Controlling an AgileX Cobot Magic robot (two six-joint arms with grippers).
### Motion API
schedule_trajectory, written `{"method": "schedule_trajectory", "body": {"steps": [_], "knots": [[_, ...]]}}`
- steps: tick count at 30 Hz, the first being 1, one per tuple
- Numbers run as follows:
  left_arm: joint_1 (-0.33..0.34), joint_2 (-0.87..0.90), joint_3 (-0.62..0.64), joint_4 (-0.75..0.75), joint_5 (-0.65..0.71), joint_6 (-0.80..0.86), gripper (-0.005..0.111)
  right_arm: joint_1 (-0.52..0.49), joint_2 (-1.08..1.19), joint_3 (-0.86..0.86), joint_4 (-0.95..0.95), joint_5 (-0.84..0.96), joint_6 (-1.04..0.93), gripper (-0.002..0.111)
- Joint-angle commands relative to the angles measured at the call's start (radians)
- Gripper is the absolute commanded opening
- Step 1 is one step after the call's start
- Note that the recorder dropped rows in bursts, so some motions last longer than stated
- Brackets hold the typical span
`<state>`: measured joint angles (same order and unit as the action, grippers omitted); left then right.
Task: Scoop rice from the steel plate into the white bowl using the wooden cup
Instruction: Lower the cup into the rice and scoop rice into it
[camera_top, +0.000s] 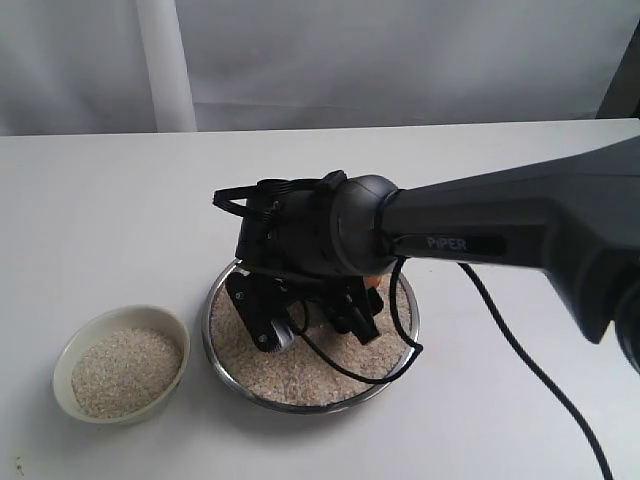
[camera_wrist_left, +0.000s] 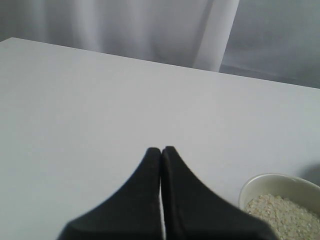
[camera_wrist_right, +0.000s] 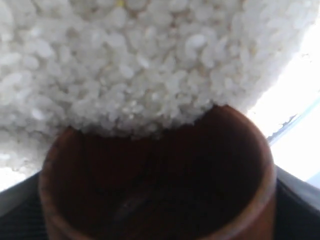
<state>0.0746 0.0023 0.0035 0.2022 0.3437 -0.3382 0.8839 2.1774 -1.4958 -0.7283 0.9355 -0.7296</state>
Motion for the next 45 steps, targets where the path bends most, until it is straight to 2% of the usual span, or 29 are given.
{"method": "schedule_trajectory", "body": {"steps": [1, 31, 45], "knots": [[-0.005, -0.002, -0.004, -0.006, -0.006, -0.001, 0.0, 0.004, -0.006, -0.007, 0.027, -0.021, -0.004, 0.0], [-0.005, -0.002, -0.004, -0.006, -0.006, -0.001, 0.0, 0.024, -0.006, -0.007, 0.19, -0.125, -0.053, 0.0], [-0.005, -0.002, -0.004, -0.006, -0.006, -0.001, 0.0, -0.009, -0.006, -0.007, 0.311, -0.155, -0.053, 0.0]]}}
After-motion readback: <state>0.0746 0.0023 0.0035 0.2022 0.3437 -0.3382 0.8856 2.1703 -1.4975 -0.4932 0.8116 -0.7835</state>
